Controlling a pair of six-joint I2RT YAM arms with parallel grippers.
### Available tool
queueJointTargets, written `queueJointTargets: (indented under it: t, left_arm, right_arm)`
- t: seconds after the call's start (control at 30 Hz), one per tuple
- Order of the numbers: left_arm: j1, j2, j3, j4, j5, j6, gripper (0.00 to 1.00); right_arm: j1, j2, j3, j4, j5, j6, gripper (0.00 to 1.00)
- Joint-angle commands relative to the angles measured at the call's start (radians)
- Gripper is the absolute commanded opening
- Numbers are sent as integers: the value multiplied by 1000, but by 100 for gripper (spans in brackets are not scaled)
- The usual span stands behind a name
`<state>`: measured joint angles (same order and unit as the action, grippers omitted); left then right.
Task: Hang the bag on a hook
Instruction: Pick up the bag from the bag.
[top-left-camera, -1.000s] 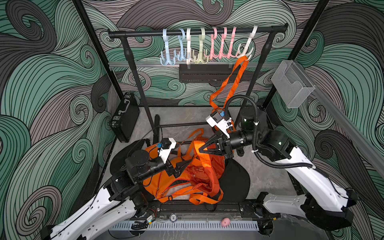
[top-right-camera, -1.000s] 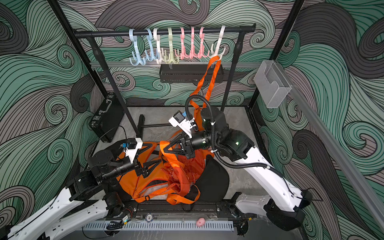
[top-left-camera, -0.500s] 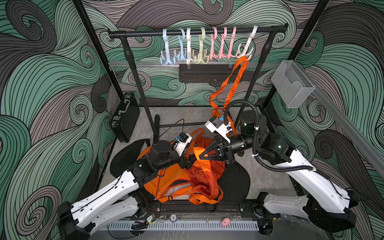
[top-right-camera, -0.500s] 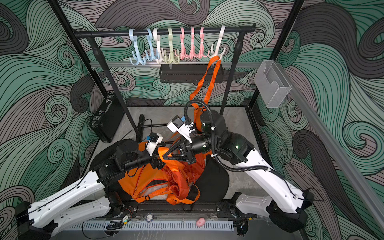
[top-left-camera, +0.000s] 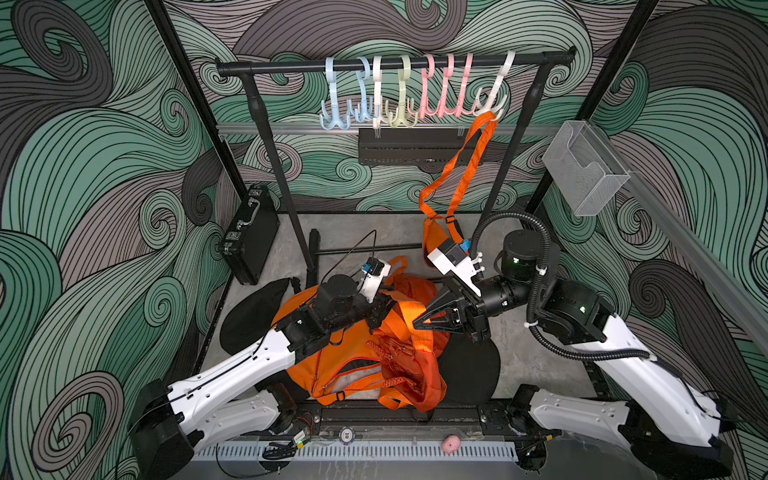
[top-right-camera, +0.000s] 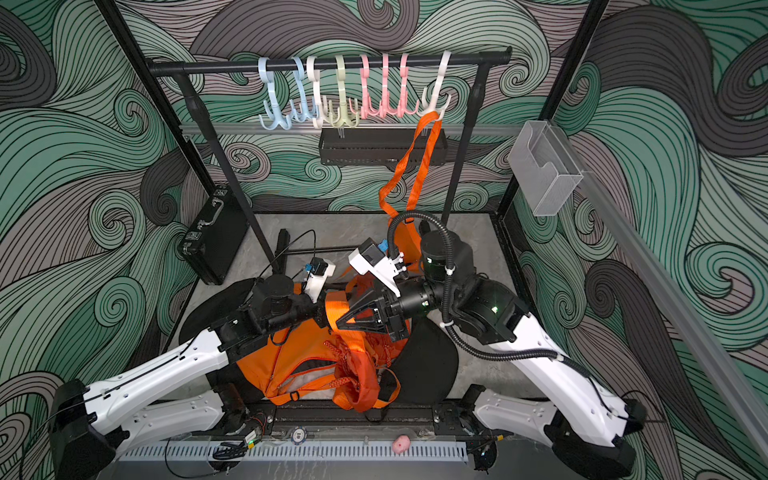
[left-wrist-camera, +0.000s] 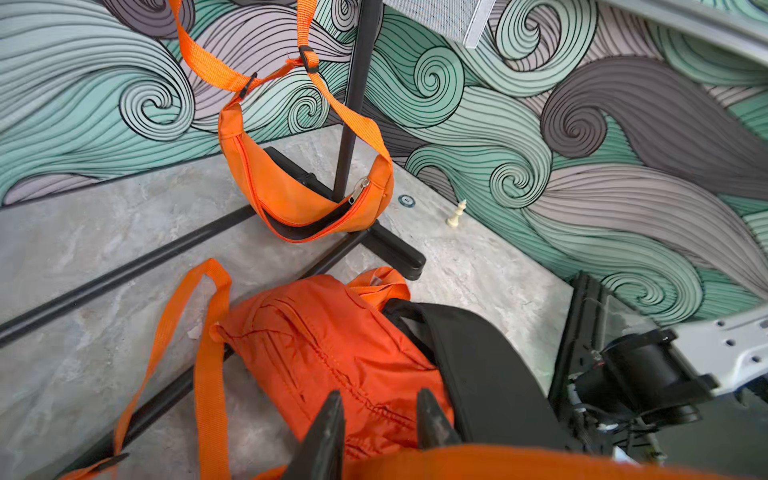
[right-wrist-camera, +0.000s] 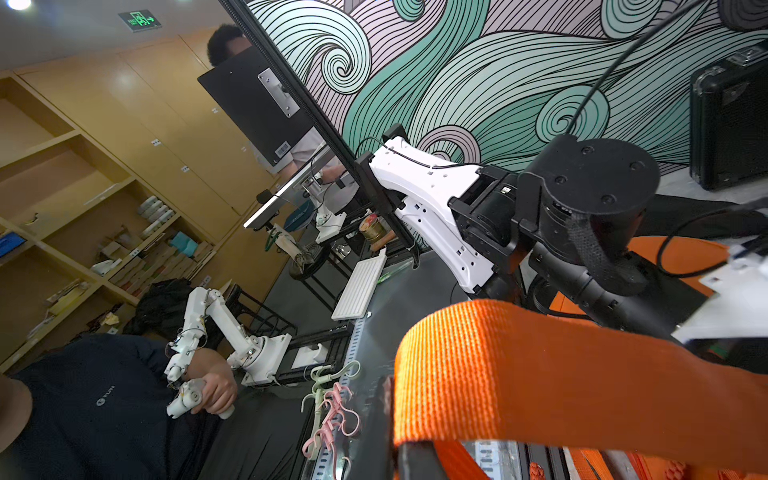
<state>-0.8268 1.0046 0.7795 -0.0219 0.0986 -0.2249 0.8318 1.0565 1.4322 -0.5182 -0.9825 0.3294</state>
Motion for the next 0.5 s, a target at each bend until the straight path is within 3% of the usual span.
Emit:
queueJointTargets:
  t: [0.0,0.13,0.37,0.47]
  left_arm:
    - [3,-81,5,-48,-62,11,14]
    - [2,-163,7,-126,-93,14,0]
    - [2,-207,133,-427,-91,60,0]
    - [2,-159,249,-601,-54,100,0]
  right_arm:
    - [-56,-76,-29,14,103,-13,0]
    - [-170,-104,-74,17,240,52,0]
    - [-333,-73,-124,-31,507,143,0]
    - [-386,-23,-122,-90,535,130,0]
